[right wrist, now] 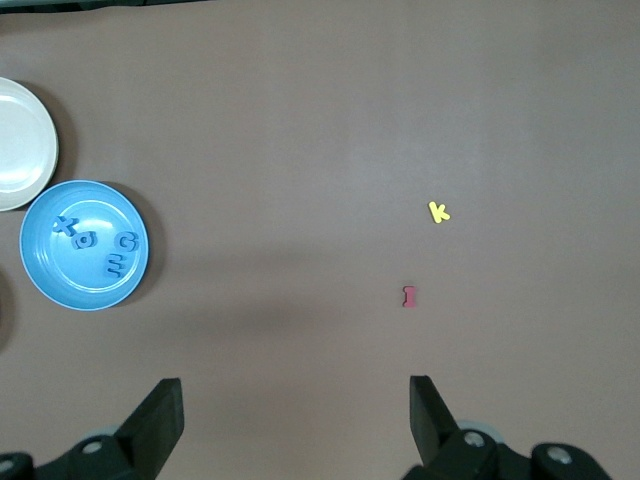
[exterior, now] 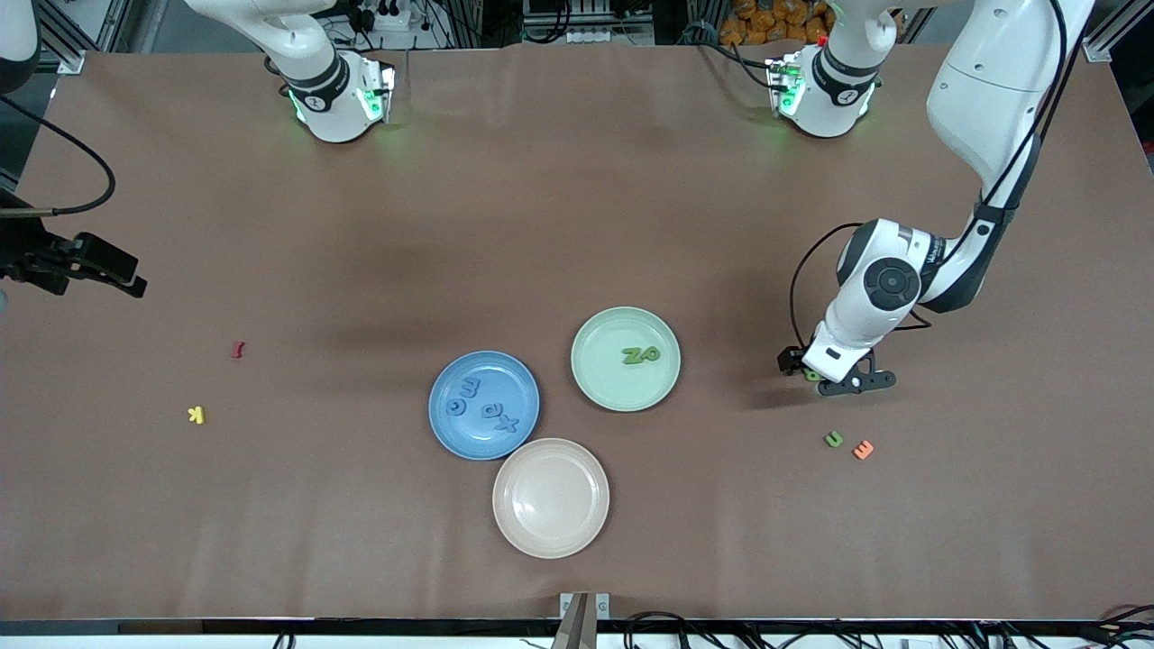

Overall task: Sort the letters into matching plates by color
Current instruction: 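Carry the green B onto the green plate and release it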

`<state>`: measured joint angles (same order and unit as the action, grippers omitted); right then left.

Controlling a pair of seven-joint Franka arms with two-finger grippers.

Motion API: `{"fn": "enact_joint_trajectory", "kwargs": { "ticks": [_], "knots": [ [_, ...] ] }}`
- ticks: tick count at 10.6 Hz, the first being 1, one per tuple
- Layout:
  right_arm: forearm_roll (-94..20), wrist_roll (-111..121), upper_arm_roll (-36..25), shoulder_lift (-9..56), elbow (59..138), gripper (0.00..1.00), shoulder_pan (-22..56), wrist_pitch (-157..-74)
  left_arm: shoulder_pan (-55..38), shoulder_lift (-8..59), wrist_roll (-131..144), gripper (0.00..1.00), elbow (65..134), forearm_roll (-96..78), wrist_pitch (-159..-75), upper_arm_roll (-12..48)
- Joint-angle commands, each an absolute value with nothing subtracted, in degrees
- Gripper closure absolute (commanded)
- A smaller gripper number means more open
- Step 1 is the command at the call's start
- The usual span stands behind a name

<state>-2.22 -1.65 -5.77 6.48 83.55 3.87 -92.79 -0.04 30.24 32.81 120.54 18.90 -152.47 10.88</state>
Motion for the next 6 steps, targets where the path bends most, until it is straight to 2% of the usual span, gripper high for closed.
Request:
{"fn": "enact_joint_trajectory", "kwargs": {
  "ticks": [1, 6],
  "knots": [
    [-3.16, -0.88, -5.80, 6.15, 83.67, 0.00, 3.87, -92.99, 1.67, 29.97, 32.70, 1.00, 120.85, 20.39, -153.46, 11.51],
    [-3.16, -0.88, -5.80, 6.33, 83.85, 0.00, 4.04, -93.08, 1.67, 29.53, 32.87, 1.00, 120.24, 20.04, -153.46, 11.69]
  ]
}}
